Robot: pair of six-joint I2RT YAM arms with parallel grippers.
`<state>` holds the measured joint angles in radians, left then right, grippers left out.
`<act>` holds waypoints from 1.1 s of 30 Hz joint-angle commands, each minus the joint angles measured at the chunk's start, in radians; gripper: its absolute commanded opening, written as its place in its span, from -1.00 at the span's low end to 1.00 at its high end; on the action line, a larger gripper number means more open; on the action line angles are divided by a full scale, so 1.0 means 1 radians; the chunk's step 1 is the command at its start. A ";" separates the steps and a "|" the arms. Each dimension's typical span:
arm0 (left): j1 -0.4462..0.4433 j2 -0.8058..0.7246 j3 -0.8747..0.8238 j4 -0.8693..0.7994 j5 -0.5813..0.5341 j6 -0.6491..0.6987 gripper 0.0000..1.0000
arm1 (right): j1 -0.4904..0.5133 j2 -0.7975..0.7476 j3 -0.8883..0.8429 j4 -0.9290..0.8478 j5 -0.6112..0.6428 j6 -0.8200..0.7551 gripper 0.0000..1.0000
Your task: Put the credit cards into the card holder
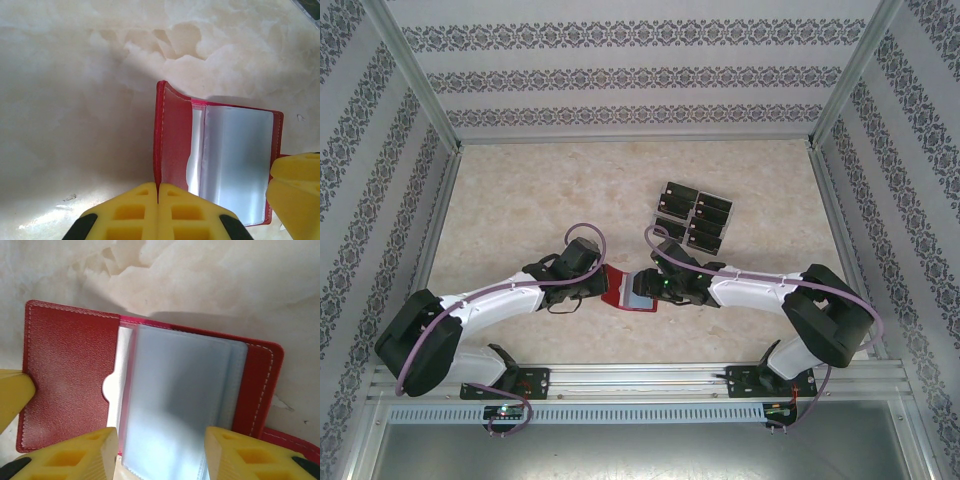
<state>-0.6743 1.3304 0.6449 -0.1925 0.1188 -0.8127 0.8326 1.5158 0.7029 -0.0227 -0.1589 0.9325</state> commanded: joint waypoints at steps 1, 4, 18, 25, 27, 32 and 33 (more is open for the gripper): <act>-0.010 -0.013 -0.016 0.032 -0.001 -0.011 -0.98 | 0.014 0.007 0.029 0.015 -0.011 0.009 -0.02; -0.010 -0.012 -0.016 0.036 -0.001 -0.013 -0.98 | 0.019 0.007 0.032 0.018 -0.012 0.010 -0.03; -0.010 -0.015 -0.020 0.033 -0.001 -0.009 -0.99 | 0.016 -0.029 -0.029 -0.017 0.043 0.030 -0.02; -0.010 -0.015 -0.020 0.036 0.000 -0.008 -0.99 | 0.016 0.000 -0.027 0.006 0.027 0.032 -0.02; -0.010 -0.015 -0.020 0.036 0.000 -0.009 -1.00 | 0.016 0.007 -0.018 0.007 0.022 0.031 -0.02; -0.010 -0.016 -0.021 0.036 0.002 -0.009 -1.00 | 0.016 0.021 0.000 0.005 0.012 0.026 -0.02; -0.010 -0.015 -0.021 0.037 0.003 -0.009 -1.00 | 0.015 0.020 -0.001 0.006 0.014 0.026 -0.02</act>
<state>-0.6743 1.3304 0.6357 -0.1715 0.1200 -0.8131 0.8425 1.5234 0.6807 -0.0154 -0.1452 0.9482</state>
